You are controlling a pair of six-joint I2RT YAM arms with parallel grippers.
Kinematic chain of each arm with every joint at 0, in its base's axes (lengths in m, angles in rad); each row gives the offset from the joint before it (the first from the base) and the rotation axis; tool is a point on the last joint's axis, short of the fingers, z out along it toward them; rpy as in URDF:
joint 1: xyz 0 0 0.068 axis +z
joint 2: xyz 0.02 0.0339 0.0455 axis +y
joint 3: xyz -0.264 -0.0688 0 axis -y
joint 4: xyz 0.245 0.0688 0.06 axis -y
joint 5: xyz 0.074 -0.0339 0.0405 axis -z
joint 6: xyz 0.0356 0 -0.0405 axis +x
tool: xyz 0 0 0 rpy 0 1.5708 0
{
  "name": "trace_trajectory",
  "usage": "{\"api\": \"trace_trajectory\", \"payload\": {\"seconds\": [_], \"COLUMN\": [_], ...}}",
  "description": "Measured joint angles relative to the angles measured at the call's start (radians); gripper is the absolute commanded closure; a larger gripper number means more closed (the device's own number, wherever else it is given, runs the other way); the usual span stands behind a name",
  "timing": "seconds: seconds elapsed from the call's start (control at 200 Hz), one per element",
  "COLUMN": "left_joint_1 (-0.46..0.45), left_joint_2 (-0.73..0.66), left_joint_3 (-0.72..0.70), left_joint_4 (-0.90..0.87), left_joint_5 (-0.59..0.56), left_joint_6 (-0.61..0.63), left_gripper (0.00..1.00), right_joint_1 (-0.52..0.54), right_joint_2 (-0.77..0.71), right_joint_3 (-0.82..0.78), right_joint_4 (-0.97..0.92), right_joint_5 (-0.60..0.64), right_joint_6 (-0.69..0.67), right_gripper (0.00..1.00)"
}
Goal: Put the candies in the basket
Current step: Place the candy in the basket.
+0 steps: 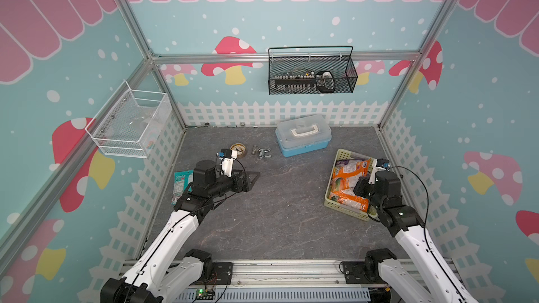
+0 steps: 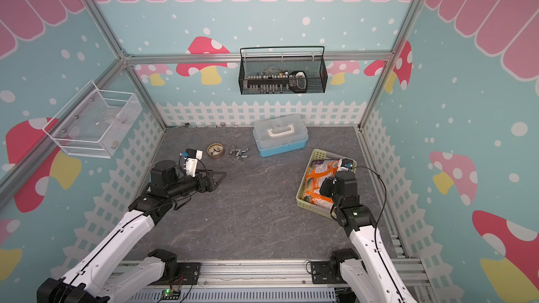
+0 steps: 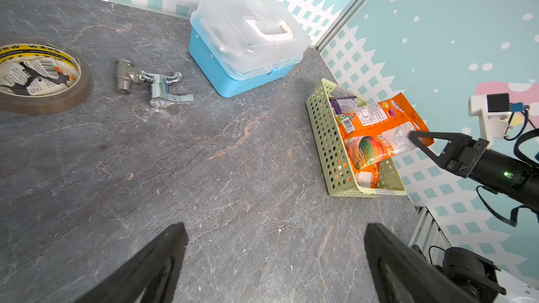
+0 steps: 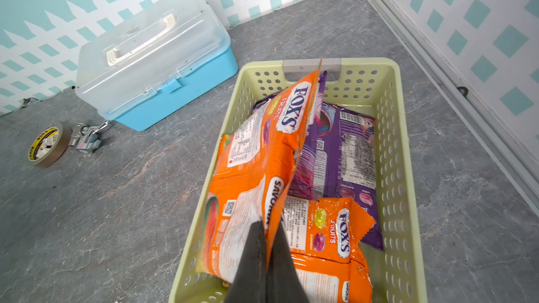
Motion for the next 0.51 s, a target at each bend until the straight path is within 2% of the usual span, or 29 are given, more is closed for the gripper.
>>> {"api": "trace_trajectory", "payload": {"seconds": [0.46,0.505], "left_joint_1": [0.0,0.0], "left_joint_2": [0.002,0.002], "left_joint_3": [0.0,0.0], "left_joint_4": [0.0,0.0], "left_joint_5": [-0.01,-0.011], "left_joint_6": [0.005,0.005], "left_gripper": [0.01,0.01], "right_joint_1": [-0.011,-0.011], "right_joint_2": [-0.019,-0.027], "right_joint_3": [-0.124,-0.132], "right_joint_4": [0.005,0.004], "right_joint_5": [-0.002,-0.002], "right_joint_6": [0.112,0.123], "right_gripper": [1.0,0.97]}}
